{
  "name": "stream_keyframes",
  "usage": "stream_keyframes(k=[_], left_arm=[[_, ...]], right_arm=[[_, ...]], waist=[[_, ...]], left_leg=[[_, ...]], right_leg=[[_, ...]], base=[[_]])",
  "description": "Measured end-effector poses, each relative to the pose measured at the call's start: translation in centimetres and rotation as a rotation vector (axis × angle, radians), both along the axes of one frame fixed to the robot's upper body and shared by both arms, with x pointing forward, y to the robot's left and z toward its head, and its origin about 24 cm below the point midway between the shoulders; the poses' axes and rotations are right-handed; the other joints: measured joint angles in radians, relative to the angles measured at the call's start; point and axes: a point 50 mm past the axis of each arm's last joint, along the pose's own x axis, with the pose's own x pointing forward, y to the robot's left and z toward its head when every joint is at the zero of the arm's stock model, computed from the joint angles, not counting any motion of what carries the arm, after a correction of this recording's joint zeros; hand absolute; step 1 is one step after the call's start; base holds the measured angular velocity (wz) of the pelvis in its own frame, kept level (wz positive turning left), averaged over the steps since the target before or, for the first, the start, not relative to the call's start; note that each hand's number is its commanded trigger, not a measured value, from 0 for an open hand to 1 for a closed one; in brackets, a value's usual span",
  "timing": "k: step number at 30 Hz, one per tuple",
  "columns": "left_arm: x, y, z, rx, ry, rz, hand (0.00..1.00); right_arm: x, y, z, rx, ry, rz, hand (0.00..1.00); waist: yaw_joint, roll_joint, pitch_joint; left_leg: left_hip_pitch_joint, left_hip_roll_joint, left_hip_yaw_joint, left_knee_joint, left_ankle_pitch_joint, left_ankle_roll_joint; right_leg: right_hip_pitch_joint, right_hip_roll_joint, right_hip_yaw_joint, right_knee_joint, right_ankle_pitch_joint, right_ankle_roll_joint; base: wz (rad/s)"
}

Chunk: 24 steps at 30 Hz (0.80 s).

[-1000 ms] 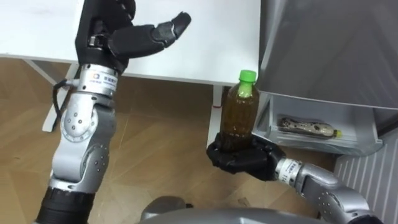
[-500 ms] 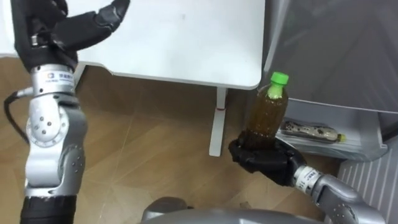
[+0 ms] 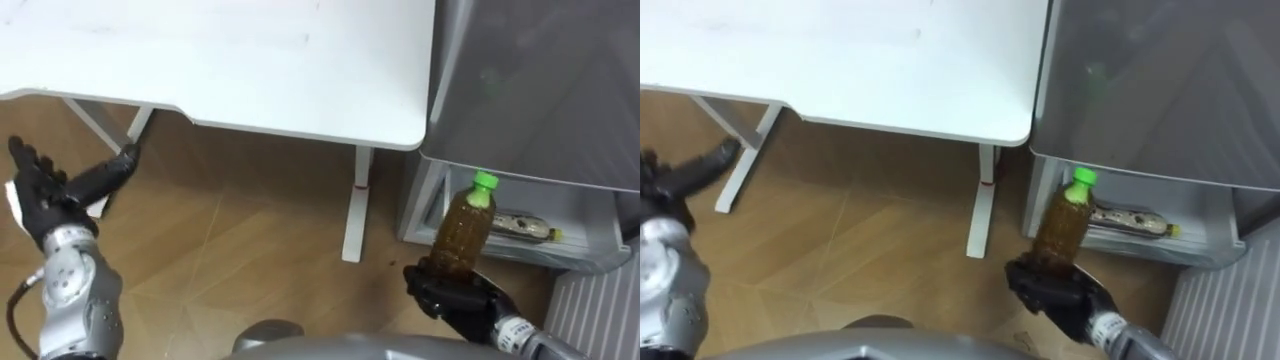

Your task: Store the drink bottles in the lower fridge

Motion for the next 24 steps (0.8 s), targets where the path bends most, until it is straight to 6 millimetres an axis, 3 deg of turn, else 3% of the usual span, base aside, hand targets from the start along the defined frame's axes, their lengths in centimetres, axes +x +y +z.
stream_keyframes(k=[2, 6, 8, 13, 18, 24], left_arm=[[-2.1, -0.3, -2.2, -0.03, 0.131, 0.018, 0.0], [-4.7, -0.5, -4.4, -0.056, 0.278, 0.037, 0.0], [-6.1, -0.8, -5.3, -0.055, 0.357, 0.03, 0.0], [-7.2, -1.3, -5.9, -0.067, 0.406, 0.034, 0.0], [-8.6, -1.9, -6.7, -0.053, 0.501, -0.018, 0.0], [-9.7, -4.4, -7.8, -0.089, 0.563, -0.111, 0.0]], right_arm=[[-0.4, -0.2, -0.2, -0.008, 0.023, -0.034, 1.0], [-0.4, -0.3, -0.4, -0.017, 0.032, -0.057, 1.0], [-0.5, -0.6, -0.7, -0.026, 0.054, -0.074, 1.0], [-0.7, -0.9, -1.3, -0.016, 0.092, -0.153, 1.0], [-0.9, -0.9, -1.6, -0.012, 0.104, -0.228, 1.0], [-1.7, -0.4, -2.3, -0.02, 0.158, -0.339, 1.0]], waist=[[-0.004, -0.004, 0.0009], [-0.007, -0.01, 0.0015], [-0.017, -0.017, 0.0069], [-0.035, -0.024, 0.0149], [-0.047, -0.022, 0.0131], [-0.052, -0.03, 0.0108]], left_leg=[[0.0, 0.001, 0.003, 0.0, 0.001, -0.001], [0.003, 0.001, 0.018, -0.003, 0.001, -0.001], [0.002, 0.0, 0.016, -0.004, 0.001, -0.001], [0.0, -0.004, 0.004, -0.005, 0.001, -0.001], [0.004, -0.007, 0.004, -0.011, 0.001, -0.001], [-0.001, -0.008, 0.006, -0.01, 0.0, -0.001]], right_leg=[[-0.003, 0.001, 0.008, -0.01, 0.0, -0.001], [-0.003, 0.001, 0.014, -0.012, 0.0, -0.001], [-0.001, 0.0, 0.009, -0.011, 0.0, -0.001], [0.009, -0.001, -0.006, -0.026, 0.0, -0.001], [0.012, -0.002, -0.001, -0.028, -0.002, 0.002], [0.009, -0.003, -0.002, -0.037, -0.002, 0.002]], base=[[-0.06], [-0.05], [0.03], [0.09], [0.0], [0.0]])
